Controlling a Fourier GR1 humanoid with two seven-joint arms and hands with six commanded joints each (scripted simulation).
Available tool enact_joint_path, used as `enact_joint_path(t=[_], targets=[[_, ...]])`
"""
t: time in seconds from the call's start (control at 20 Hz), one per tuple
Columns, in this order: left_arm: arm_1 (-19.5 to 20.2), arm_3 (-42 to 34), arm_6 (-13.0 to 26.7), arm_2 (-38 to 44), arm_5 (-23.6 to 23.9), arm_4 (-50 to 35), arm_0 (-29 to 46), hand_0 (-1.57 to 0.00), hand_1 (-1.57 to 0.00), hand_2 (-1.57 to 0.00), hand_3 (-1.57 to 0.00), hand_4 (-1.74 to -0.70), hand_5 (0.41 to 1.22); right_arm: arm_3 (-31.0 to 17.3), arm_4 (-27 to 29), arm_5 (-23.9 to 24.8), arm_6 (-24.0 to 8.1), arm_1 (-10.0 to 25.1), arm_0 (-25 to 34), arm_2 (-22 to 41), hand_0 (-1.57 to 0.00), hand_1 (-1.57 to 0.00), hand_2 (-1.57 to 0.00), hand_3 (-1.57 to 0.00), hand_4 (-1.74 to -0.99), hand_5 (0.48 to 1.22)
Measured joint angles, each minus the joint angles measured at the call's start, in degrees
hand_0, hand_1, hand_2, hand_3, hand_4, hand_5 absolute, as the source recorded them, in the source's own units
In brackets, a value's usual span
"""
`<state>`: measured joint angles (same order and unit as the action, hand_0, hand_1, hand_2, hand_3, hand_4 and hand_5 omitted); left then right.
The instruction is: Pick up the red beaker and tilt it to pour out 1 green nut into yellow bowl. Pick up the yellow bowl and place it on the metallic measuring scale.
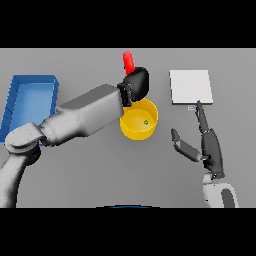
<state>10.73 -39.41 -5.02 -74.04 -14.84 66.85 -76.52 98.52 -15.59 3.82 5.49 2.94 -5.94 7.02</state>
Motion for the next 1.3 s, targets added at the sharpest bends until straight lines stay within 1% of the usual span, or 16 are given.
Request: enact_joint_path(t=[0.25,0.4,0.5,0.55,0.6,0.65,0.7,0.8,0.9,0.95,1.0,1.05,1.15,1.2,1.25,1.3], targets=[[-0.97,0.73,-0.49,-3.75,0.07,0.89,-2.94,-1.57,-1.57,-1.57,-1.57,-1.72,1.221,-0.18,0.71,0.36,0.18,0.29,0.37,-0.97,0.0,0.0,0.0,0.0,-1.152,0.635],[0.62,1.93,-3.29,-4.03,0.19,0.12,-8.03,-1.57,-1.57,-1.57,-1.57,-1.72,1.221,-0.59,1.66,-0.28,0.46,0.08,0.65,-1.04,0.0,0.0,0.0,0.0,-1.147,0.642],[2.07,4.1,-2.77,-4.31,1.62,0.47,-11.66,-1.57,-1.57,-1.57,-1.57,-1.73,1.221,-0.86,1.32,-0.65,1.6,0.28,0.69,-0.63,0.0,0.0,0.0,0.0,-1.154,0.654],[2.5,5.45,-3.25,-3.24,2.06,-0.74,-13.3,-1.57,-1.57,-1.57,-1.37,-1.73,1.221,-1.17,0.94,-0.62,2.71,-0.14,0.09,-0.11,0.0,0.0,0.0,0.0,-1.156,0.659],[3.26,7.22,-2.98,-1.65,3.17,-2.11,-15.0,-1.57,-1.57,-1.57,-1.18,-1.73,1.221,-0.61,0.71,-0.42,2.58,0.22,0.02,-0.26,0.0,0.0,0.0,0.0,-1.16,0.66],[4.29,8.88,-3.27,-0.55,4.57,-3.07,-16.91,-1.57,-1.57,-1.57,-1.26,-1.73,1.221,-0.01,0.71,-0.52,2.92,0.06,-0.24,0.04,0.0,0.0,0.0,0.0,-1.16,0.663],[5.16,11.2,-1.52,1.37,4.96,-4.62,-18.55,-1.57,-1.57,-1.57,-1.32,-1.73,1.221,-0.86,0.75,-0.43,1.36,0.1,1.09,-0.25,0.0,0.0,0.0,0.0,-1.161,0.661],[6.41,17.05,-1.34,6.53,6.05,-9.89,-21.23,-1.57,-1.57,-1.57,-1.41,-1.73,1.221,-0.86,1.11,-0.9,2.11,-0.15,0.68,0.09,0.0,0.0,0.0,0.0,-1.156,0.658],[7.77,21.42,0.86,13.38,6.41,-17.21,-22.55,-1.57,-1.57,-1.57,-1.47,-1.73,1.221,-1.8,0.28,-0.34,2.05,-0.39,0.9,0.33,0.0,0.0,0.0,0.0,-1.146,0.641],[9.64,23.44,2.0,17.47,6.44,-21.94,-22.57,-1.57,-1.57,-1.57,-1.43,-1.74,1.221,-1.77,-0.64,0.69,1.34,-0.23,1.26,0.11,0.0,0.0,0.0,0.0,-1.14,0.637],[10.96,25.6,4.0,21.58,6.78,-26.61,-22.41,-1.57,-1.57,-1.57,-1.42,-1.74,1.221,-1.63,-1.54,1.02,2.04,-0.01,1.05,0.44,0.0,0.0,0.0,0.0,-1.144,0.633],[12.07,27.12,4.96,25.03,7.34,-30.66,-22.51,-1.57,-1.57,-1.57,-1.4,-1.74,1.221,-2.17,-2.27,1.29,1.68,-0.14,1.66,0.78,0.0,0.0,0.0,0.0,-1.142,0.63],[14.99,30.71,7.19,30.26,9.92,-37.51,-21.31,-1.57,-1.57,-1.57,-1.43,-1.74,1.221,-2.26,0.53,0.02,2.16,-0.06,2.16,-0.22,0.0,0.0,0.0,0.0,-1.11,0.623],[17.15,31.72,6.2,32.74,10.97,-40.98,-20.06,-1.57,-1.57,-1.57,-1.46,-1.74,1.221,-2.67,1.45,-0.55,3.28,-0.46,2.1,-0.16,0.0,0.0,0.0,0.0,-1.093,0.623],[18.2,32.87,7.57,34.84,12.14,-44.12,-18.85,-1.57,-1.57,-1.57,-1.48,-1.74,1.221,-2.76,2.98,-1.43,3.55,-0.6,2.29,-0.48,0.0,0.0,0.0,0.0,-1.083,0.625],[19.82,33.79,7.37,37.01,13.26,-47.4,-16.93,-1.57,-1.57,-1.57,-1.5,-1.74,1.221,-2.31,3.39,-1.62,3.54,-0.71,2.36,-0.44,0.0,0.0,0.0,0.0,-1.081,0.631]])
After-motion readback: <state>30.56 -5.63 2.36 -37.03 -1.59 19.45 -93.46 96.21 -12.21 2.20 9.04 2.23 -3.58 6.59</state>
